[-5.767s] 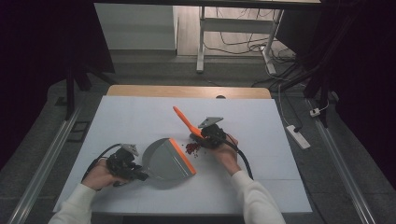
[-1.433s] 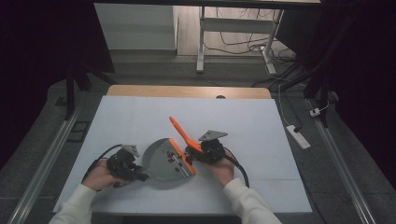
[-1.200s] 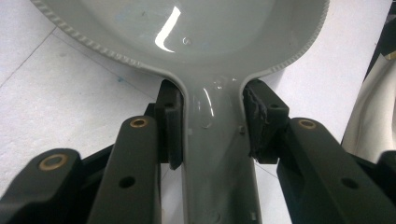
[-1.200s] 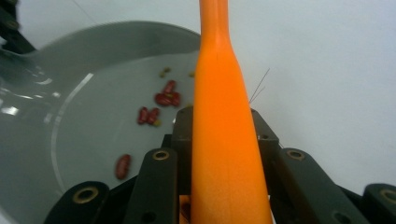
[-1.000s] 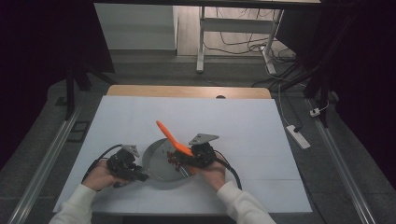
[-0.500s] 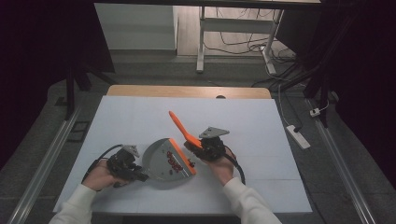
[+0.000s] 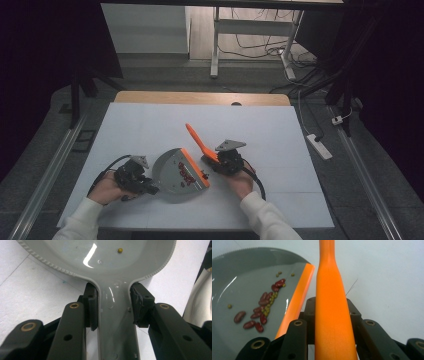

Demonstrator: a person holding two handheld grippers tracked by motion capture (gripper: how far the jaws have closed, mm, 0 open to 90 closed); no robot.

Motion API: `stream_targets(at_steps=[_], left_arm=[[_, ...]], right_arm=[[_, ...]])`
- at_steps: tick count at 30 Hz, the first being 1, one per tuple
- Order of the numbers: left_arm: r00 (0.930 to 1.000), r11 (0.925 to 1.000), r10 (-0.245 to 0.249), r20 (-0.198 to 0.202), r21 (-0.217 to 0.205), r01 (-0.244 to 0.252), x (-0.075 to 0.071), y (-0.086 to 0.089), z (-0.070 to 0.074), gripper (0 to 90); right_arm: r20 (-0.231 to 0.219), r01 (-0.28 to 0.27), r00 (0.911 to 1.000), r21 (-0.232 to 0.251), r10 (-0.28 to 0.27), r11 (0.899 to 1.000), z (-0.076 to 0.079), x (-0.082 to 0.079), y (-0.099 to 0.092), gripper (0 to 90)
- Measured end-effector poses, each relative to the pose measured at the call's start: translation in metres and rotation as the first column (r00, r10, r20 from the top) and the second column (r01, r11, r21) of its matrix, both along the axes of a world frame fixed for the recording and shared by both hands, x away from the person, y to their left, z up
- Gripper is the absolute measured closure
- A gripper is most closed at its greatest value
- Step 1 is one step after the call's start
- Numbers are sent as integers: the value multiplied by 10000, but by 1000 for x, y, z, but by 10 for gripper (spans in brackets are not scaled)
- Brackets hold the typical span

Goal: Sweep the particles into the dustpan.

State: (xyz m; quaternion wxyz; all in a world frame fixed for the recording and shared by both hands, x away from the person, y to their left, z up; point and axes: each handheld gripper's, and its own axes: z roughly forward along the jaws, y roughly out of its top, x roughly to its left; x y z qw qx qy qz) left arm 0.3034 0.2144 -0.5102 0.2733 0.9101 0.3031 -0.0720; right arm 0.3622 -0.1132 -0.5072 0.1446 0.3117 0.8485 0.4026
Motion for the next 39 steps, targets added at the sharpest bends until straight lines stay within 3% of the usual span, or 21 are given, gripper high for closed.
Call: stream_targets(at_steps=[5, 14, 19, 21, 24, 25, 27, 30, 34, 39], left_arm=[[10000, 10000, 52, 9, -6, -52, -2, 1, 1, 624], [9997, 9996, 235, 45, 130, -236, -5, -1, 2, 624], [9997, 9996, 220, 42, 166, -221, -5, -2, 2, 624], [9998, 9996, 185, 52, 190, -186, -5, -2, 2, 624], [9999, 9997, 156, 40, 198, -157, -5, -1, 2, 624], [9999, 9997, 161, 52, 189, -162, -5, -1, 2, 624], [9999, 9997, 160, 49, 183, -161, -5, -1, 2, 624], [9999, 9997, 138, 43, 180, -139, -5, -1, 1, 624], [9999, 9998, 122, 81, 186, -123, -5, -1, 2, 624], [9999, 9998, 120, 67, 154, -121, -5, -1, 1, 624]], right_arm=[[-107, 133, 9999, 69, -132, 9999, 0, 0, -6, 699], [-148, -78, 9999, -12, 77, 10000, 0, -11, 1, 699], [-379, -160, 9991, 378, 175, 9992, -2, -17, 8, 699], [-491, -318, 9982, 539, 344, 9980, -3, -21, 14, 699], [-254, -566, 9980, 517, 580, 9971, -1, -28, 24, 699], [-171, -669, 9975, 618, 681, 9958, 1, -30, 26, 700], [-469, -947, 9938, 1164, 1007, 9887, 4, -32, 30, 700], [-74, -1221, 9923, 1077, 1236, 9867, 11, -37, 34, 700], [299, -912, 9957, 1226, 882, 9883, 21, -33, 22, 700], [424, -174, 9990, 1081, 129, 9940, 24, -23, -1, 700]])
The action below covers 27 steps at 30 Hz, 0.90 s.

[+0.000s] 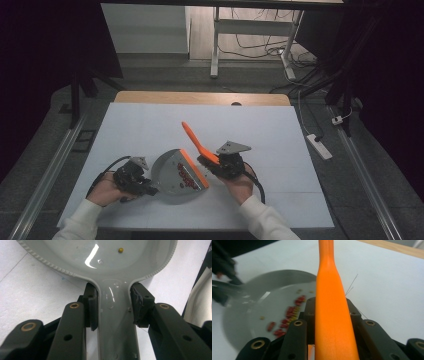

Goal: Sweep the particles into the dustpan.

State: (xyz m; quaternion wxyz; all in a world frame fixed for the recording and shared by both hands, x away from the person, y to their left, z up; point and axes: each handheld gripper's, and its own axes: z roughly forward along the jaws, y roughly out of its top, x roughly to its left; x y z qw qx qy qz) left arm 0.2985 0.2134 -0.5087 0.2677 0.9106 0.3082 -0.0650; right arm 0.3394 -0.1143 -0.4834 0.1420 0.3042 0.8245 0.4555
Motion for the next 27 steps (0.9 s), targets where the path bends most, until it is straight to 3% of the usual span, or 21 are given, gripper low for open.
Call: stream_targets(at_steps=[5, 11, 20, 23, 27], left_arm=[[10000, 10000, 25, 19, 6, -25, 0, 0, 0, 624], [10000, 10000, 9, -9, -24, -9, 0, 0, -1, 624], [10000, 10000, 7, -13, -4, -7, 0, 0, -1, 624], [10000, 10000, 13, -26, -14, -13, 0, 0, -1, 624], [10000, 10000, -8, -20, -5, 8, 0, 0, -1, 624]], right_arm=[[-346, 281, 9990, -458, -297, 9986, -8, 6, -12, 700], [-888, 113, 9959, -881, -192, 9960, -20, -4, -13, 699], [-1228, -493, 9915, -445, 435, 9978, -22, -20, 3, 699], [-1311, -871, 9875, 49, 870, 9962, -17, -24, 9, 700], [-904, -1098, 9897, 167, 1109, 9938, -9, -29, 12, 700]])
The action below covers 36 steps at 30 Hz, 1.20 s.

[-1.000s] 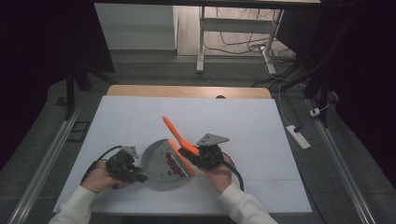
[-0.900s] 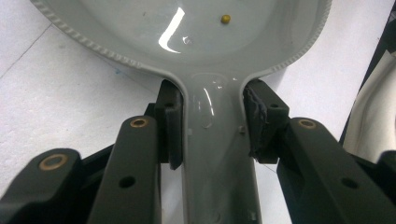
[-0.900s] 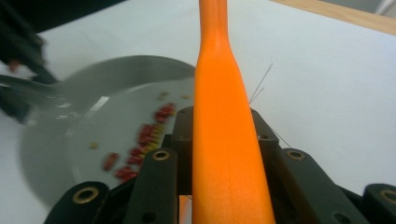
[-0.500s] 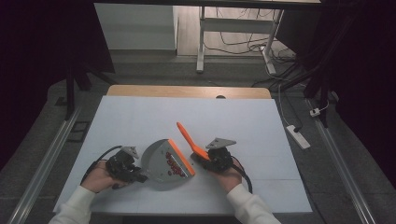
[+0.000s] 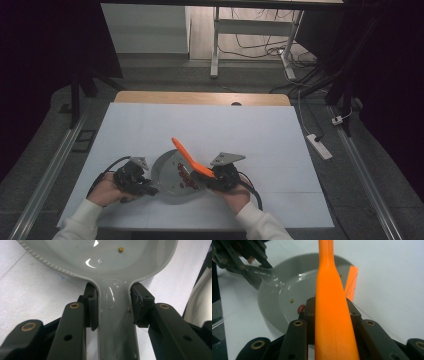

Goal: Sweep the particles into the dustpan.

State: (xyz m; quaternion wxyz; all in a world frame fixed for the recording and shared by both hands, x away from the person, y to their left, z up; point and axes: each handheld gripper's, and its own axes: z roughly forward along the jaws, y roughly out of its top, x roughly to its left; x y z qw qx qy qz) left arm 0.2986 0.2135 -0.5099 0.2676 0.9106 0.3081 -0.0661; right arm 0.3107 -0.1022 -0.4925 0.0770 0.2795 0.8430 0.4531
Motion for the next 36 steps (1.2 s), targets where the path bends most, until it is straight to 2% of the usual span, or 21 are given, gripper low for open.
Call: stream_targets(at_steps=[5, 7, 10, 15, 17, 20, 21, 23, 25, 27, 36], left_arm=[[10000, 10000, -3, -7, -8, 3, 0, 0, 0, 624], [10000, 10000, 14, -8, -20, -14, 0, 0, 0, 624], [10000, 10000, 28, 1, -11, -28, 0, 0, -1, 624], [10000, 10000, 63, 5, -35, -63, 0, 0, -1, 624], [10000, 10000, 73, 11, -51, -73, 0, 0, -1, 624], [10000, 9999, 77, 13, -67, -77, 0, 0, -1, 624], [10000, 9999, 79, 11, -82, -79, 0, 0, -1, 624], [10000, 9999, 80, 23, -88, -80, -1, 0, -1, 624], [10000, 9999, 78, 42, -93, -78, -1, 0, -1, 624], [9999, 9999, 97, 53, -141, -96, -1, 1, -1, 624], [9994, 9994, 190, 296, -287, -181, -3, 2, -1, 623]], right_arm=[[270, 674, 9973, 186, -679, 9975, 7, 9, -17, 700], [333, 923, 9952, 99, -925, 9957, 7, 14, -24, 700], [200, 1137, 9933, -63, -1136, 9935, 2, 19, -28, 700], [-19, 751, 9972, -588, -753, 9954, -11, 18, -17, 700], [-74, 550, 9984, -625, -556, 9965, -14, 15, -10, 699], [196, 265, 9995, -748, -251, 9968, -12, 8, -1, 698], [214, 145, 9997, -646, -132, 9978, -11, 6, 1, 699], [-71, -160, 9999, -315, 158, 9994, -9, 4, 3, 699], [134, -284, 9995, -544, 292, 9981, -8, 2, 6, 699], [235, -337, 9991, -441, 347, 9985, -7, 2, 5, 699], [577, 448, 9972, 346, -467, 9984, 10, 12, -24, 699]])
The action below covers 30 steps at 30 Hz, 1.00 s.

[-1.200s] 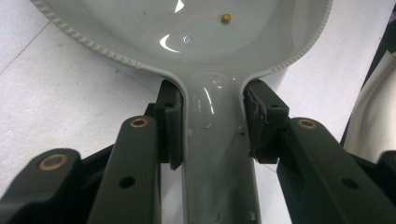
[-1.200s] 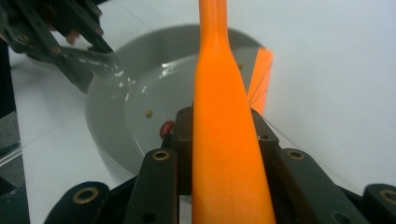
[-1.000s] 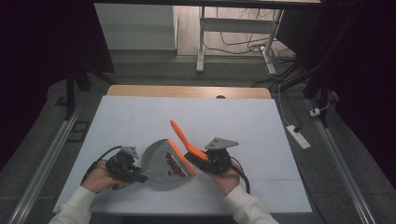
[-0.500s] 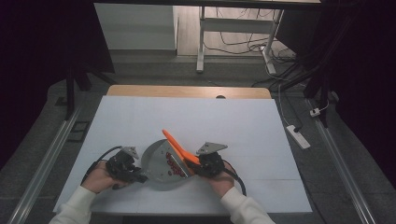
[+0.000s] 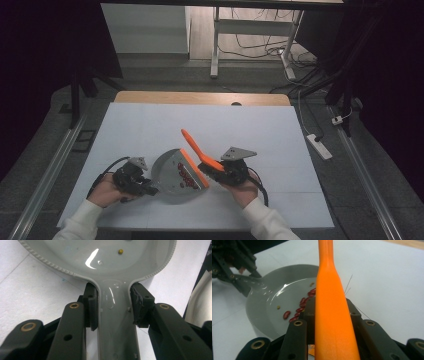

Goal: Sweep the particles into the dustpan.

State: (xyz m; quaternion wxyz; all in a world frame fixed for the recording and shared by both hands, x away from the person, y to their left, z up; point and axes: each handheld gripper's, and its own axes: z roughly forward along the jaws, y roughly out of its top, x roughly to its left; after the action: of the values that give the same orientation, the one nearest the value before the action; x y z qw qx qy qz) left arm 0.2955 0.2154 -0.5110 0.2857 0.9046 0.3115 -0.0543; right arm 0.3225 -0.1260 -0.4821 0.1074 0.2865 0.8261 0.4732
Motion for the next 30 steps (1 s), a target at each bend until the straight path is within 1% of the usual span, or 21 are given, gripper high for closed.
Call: stream_targets(at_steps=[5, 8, 10, 15, 17, 21, 27, 30], left_arm=[[9994, 9996, 253, 219, -90, -251, -1, 3, 1, 623], [9989, 9988, 390, 264, -312, -382, -2, 6, 2, 623], [9981, 9978, 538, 291, -416, -525, -2, 7, 2, 623], [9956, 9958, 835, 420, -417, -818, -4, 9, 3, 623], [9942, 9946, 968, 459, -431, -949, -5, 10, 3, 623], [9909, 9905, 1273, 426, -576, -1248, -7, 12, 3, 623], [9843, 9839, 1712, 441, -602, -1684, -12, 14, 3, 623], [9816, 9812, 1851, 463, -651, -1819, -15, 14, 4, 623]], right_arm=[[277, 151, 9995, 302, -159, 9994, 11, 1, -13, 699], [387, 149, 9991, 473, -168, 9988, 16, 2, -20, 700], [449, 108, 9989, 469, -129, 9988, 17, 3, -26, 699], [433, 252, 9987, 473, -273, 9986, 18, 5, -37, 699], [462, 309, 9984, 377, -327, 9988, 18, 6, -40, 699], [463, 419, 9980, 273, -431, 9987, 17, 6, -47, 699], [385, 561, 9976, 188, -568, 9982, 15, 6, -55, 699], [373, 612, 9974, 65, -614, 9981, 15, 6, -58, 699]])
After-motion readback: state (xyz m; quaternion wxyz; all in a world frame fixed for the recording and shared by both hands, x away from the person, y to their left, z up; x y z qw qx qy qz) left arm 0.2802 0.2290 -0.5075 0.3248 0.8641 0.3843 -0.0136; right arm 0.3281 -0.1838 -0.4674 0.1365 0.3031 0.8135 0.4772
